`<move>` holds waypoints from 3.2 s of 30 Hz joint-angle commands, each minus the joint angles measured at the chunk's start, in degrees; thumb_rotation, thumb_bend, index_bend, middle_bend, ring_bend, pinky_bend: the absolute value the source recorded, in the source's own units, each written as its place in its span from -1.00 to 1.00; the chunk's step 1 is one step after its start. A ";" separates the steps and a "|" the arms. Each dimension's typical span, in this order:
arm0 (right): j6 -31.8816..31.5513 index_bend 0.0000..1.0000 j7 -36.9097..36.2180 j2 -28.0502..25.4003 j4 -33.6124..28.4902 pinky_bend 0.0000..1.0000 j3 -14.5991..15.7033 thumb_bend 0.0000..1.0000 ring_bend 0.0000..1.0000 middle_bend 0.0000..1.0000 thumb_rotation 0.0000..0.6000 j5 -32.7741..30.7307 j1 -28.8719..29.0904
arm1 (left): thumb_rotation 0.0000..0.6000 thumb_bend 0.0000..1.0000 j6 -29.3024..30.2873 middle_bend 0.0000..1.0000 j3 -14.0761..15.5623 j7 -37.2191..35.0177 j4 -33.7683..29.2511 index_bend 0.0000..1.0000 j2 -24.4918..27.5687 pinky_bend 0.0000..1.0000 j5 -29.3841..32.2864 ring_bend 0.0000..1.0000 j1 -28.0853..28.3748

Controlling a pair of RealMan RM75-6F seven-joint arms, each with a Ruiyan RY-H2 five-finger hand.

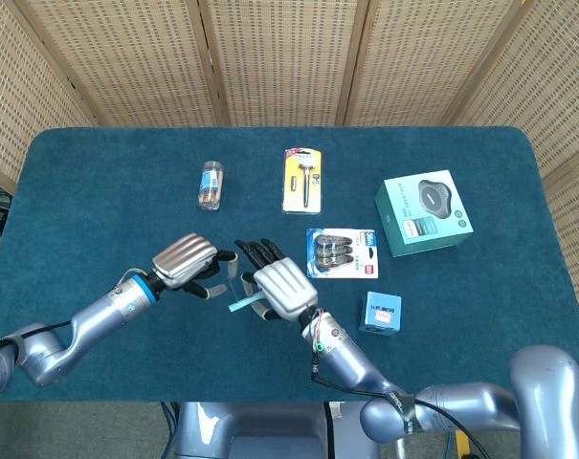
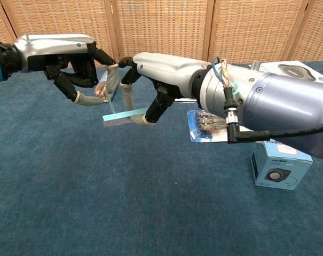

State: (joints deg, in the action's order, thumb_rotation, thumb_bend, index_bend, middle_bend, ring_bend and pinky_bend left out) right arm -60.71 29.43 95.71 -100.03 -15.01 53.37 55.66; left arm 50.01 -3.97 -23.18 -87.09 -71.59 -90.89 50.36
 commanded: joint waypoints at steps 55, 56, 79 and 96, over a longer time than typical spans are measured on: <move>0.52 0.26 0.03 -1.26 8.01 -1.00 1.34 -0.07 -1.00 -1.00 1.00 -1.38 -1.72 | 1.00 0.45 1.15 0.99 1.29 -0.05 2.22 0.67 1.94 0.89 2.34 0.82 -1.73; 0.59 0.26 -0.03 -1.26 8.16 -1.00 1.47 -0.07 -1.00 -1.00 1.00 -1.30 -1.82 | 1.00 0.45 1.17 0.99 1.50 -0.15 2.55 0.67 2.02 0.89 2.21 0.82 -1.87; 1.80 -0.76 0.27 0.30 11.63 -1.00 1.40 -0.93 -1.00 -1.00 1.00 -3.79 -2.58 | 1.00 -1.00 -1.61 -0.45 4.72 4.91 14.49 -1.00 -0.84 0.87 4.60 0.34 -5.01; -12.55 -0.85 -19.06 -15.35 15.58 -1.00 7.63 -1.00 -1.00 -1.00 1.00 26.86 -13.52 | 1.00 -1.00 14.70 -1.00 5.51 10.83 4.13 -1.00 9.80 -0.96 8.63 -1.00 -18.90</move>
State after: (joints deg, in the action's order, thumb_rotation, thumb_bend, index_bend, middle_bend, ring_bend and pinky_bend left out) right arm -68.27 18.54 84.06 -92.15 -10.05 71.78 45.69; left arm 63.16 0.75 -14.33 -81.85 -63.03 -83.79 33.44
